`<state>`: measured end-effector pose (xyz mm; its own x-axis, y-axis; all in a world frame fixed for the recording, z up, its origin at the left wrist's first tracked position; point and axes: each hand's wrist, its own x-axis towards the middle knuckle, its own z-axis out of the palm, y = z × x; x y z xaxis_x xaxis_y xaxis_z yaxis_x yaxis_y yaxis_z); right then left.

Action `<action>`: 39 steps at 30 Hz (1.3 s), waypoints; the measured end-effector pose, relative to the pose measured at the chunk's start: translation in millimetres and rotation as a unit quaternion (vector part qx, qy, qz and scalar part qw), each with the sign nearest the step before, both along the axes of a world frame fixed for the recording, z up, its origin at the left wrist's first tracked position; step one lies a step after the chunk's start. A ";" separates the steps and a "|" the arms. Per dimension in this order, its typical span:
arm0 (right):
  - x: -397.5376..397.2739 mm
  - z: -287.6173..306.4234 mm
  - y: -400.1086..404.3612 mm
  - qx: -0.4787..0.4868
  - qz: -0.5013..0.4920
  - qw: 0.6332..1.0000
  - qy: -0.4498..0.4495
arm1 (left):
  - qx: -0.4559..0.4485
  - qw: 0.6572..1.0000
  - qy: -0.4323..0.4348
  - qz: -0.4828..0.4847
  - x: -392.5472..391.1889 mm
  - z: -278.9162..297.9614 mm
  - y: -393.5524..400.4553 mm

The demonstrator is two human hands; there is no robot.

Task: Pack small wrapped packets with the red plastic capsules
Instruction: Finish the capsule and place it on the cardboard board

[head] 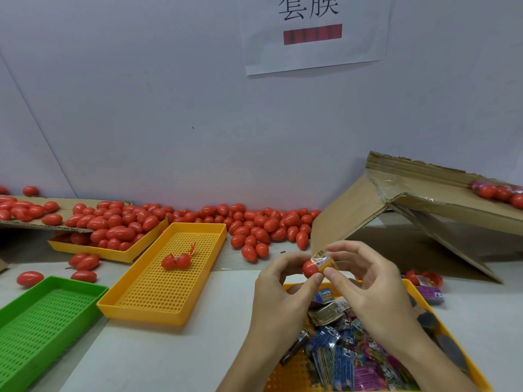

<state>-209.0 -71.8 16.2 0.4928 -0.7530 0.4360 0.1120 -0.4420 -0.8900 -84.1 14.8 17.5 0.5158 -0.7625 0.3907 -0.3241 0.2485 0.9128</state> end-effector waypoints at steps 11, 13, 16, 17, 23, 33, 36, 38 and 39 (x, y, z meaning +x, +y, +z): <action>0.4 1.0 -1.2 -0.019 -0.003 1.000 0.007 | -0.003 1.000 0.024 -0.017 -0.6 -3.2 -1.9; 0.1 0.0 -0.4 -0.033 0.000 0.999 0.019 | -0.002 0.999 0.027 -0.024 0.6 -3.5 -3.0; 0.6 -0.7 1.7 -0.049 0.001 0.998 0.031 | -0.002 0.997 0.062 -0.043 2.1 -2.9 -3.0; 0.9 -0.6 2.7 -0.052 0.006 0.998 0.030 | -0.005 0.995 0.084 -0.048 2.5 -2.6 -2.9; 4.0 -0.1 6.5 -0.152 -0.046 0.983 0.093 | -0.004 0.993 0.111 -0.040 4.7 -3.2 -3.1; 3.5 0.2 7.2 -0.208 -0.093 0.968 0.105 | 0.010 0.987 0.142 -0.071 3.8 -1.3 -1.1; 2.3 1.3 7.9 -0.212 -0.070 0.970 0.098 | 0.014 0.987 0.138 -0.082 5.1 -2.2 -2.3; 1.6 3.6 8.7 -0.219 -0.053 0.970 0.091 | 0.022 0.985 0.137 -0.101 5.8 -4.1 -3.4; 1.5 5.5 9.5 -0.222 -0.046 0.970 0.084 | 0.028 0.983 0.134 -0.119 5.6 -4.8 -3.3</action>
